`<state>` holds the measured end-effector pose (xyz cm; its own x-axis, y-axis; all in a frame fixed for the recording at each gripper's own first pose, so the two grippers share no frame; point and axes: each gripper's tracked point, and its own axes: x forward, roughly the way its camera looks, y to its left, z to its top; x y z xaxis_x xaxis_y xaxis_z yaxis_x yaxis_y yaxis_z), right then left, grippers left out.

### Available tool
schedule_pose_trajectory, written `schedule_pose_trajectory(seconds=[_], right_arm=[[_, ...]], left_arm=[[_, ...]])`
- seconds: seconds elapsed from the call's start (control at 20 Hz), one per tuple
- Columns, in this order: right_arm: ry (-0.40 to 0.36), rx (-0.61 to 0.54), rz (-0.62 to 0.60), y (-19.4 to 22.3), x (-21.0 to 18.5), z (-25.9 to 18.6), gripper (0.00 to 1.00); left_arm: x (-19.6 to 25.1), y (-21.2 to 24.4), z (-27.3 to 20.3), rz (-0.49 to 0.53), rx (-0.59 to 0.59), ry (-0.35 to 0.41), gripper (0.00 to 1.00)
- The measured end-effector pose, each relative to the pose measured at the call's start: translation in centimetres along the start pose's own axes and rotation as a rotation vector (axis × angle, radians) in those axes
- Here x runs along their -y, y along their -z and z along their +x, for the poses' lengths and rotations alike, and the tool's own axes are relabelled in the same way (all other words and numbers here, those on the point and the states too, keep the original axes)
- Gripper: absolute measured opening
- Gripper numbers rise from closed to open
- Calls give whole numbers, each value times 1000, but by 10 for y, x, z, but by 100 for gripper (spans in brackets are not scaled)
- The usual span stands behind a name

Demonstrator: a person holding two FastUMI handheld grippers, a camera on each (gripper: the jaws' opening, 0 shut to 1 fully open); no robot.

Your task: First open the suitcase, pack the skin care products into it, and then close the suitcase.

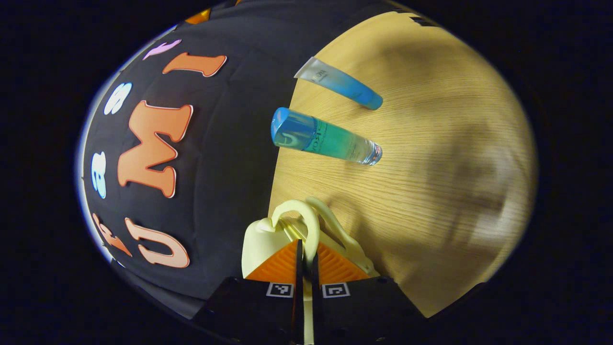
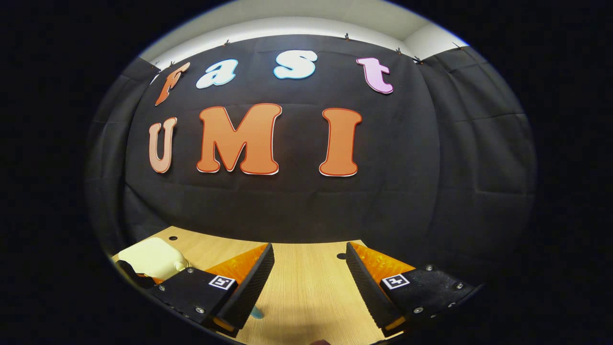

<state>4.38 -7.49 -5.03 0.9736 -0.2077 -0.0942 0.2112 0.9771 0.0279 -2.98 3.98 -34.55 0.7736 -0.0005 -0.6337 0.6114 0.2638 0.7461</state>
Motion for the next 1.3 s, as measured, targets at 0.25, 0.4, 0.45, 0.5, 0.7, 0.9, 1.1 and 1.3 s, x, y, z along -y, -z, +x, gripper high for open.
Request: schedule_pose_trajectory(seconds=[0.25, 0.4, 0.45, 0.5, 0.7, 0.9, 1.1, 1.3], right_arm=[[-9, -22, -7, 5, -5, 0, 95], [-29, -42, -12, 9, -16, 2, 95], [-37, -49, -13, 9, -20, 3, 95], [-45, -55, -15, 9, -26, 4, 95], [-83, -70, -19, 7, -50, 8, 95], [-121, -71, -36, -2, -71, 13, 95], [-145, -75, -63, -4, -90, 19, 95], [-172, -77, -96, -6, -110, 23, 95]], left_arm=[[-29, -4, -11, -198, 35, -28, 7], [-70, 1, -35, -348, 72, -97, 6], [-87, 9, -42, -409, 81, -122, 6], [-101, 17, -46, -474, 83, -144, 5], [-154, 50, -55, -679, 89, -223, 6], [-199, 84, -62, -782, 107, -286, 6], [-235, 138, -68, -901, 77, -351, 7], [-262, 200, -69, -959, 31, -422, 7]])
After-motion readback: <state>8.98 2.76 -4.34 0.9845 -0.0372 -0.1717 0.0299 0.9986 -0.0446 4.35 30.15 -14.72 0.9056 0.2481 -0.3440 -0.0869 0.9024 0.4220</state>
